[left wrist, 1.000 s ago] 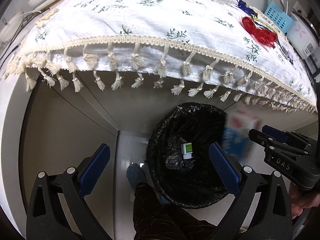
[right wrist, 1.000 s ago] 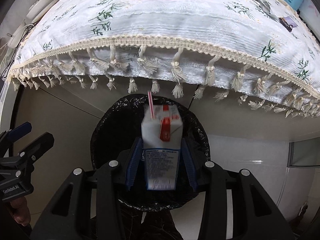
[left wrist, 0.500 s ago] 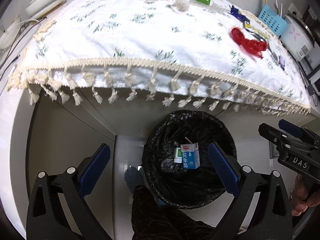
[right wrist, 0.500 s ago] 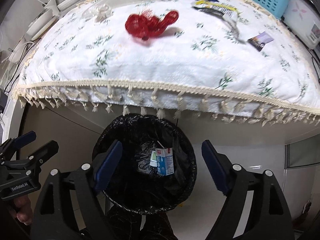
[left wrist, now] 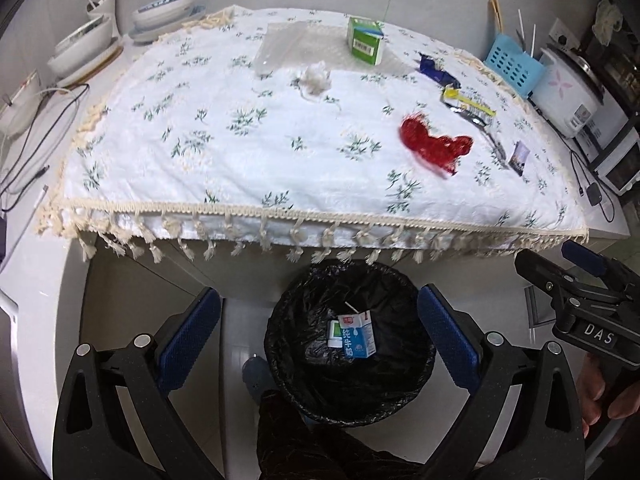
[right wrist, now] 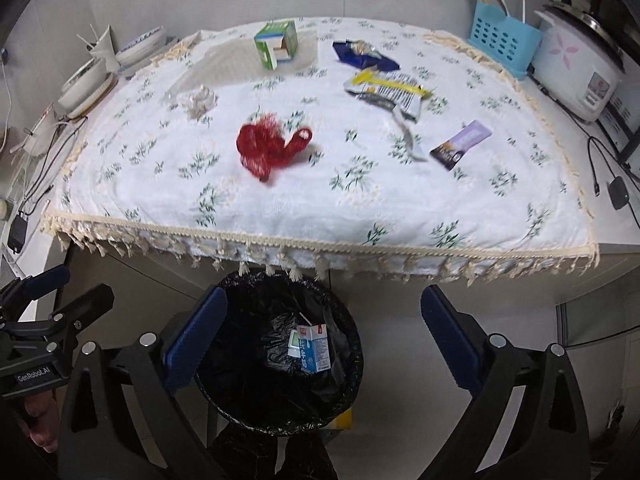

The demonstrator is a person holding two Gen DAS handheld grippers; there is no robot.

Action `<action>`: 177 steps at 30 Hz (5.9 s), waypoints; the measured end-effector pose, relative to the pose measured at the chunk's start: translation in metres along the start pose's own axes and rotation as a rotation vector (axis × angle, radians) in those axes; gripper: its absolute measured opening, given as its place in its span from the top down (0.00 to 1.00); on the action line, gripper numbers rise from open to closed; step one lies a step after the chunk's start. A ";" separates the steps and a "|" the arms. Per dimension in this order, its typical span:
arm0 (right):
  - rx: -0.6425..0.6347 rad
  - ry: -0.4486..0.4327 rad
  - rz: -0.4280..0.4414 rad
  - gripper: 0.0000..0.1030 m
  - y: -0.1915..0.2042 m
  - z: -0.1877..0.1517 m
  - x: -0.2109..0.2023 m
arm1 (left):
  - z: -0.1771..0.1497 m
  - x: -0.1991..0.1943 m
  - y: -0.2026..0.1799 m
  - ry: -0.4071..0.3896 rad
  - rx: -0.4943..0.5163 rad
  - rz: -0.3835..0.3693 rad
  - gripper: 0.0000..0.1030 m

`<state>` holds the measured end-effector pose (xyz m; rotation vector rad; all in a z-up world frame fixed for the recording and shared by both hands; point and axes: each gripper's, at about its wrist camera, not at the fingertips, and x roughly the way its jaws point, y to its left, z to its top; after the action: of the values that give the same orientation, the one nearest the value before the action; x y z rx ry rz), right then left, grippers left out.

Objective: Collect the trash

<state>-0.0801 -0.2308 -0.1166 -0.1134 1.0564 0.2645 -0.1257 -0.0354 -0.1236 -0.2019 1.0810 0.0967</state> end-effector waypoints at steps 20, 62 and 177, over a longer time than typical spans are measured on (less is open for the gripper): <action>0.048 -0.096 -0.019 0.09 -0.047 0.050 -0.054 | 0.042 -0.050 -0.036 -0.047 0.004 0.020 0.07; 0.276 0.222 -0.095 0.23 -0.094 0.209 0.159 | 0.297 0.168 0.054 0.129 0.079 0.051 0.27; 0.148 -0.059 0.041 0.84 -0.032 0.132 -0.046 | 0.163 -0.037 0.001 -0.006 0.062 -0.025 0.75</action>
<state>0.0180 -0.2398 -0.0132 0.0489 1.0173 0.2245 -0.0021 0.0005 -0.0168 -0.1588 1.0737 0.0416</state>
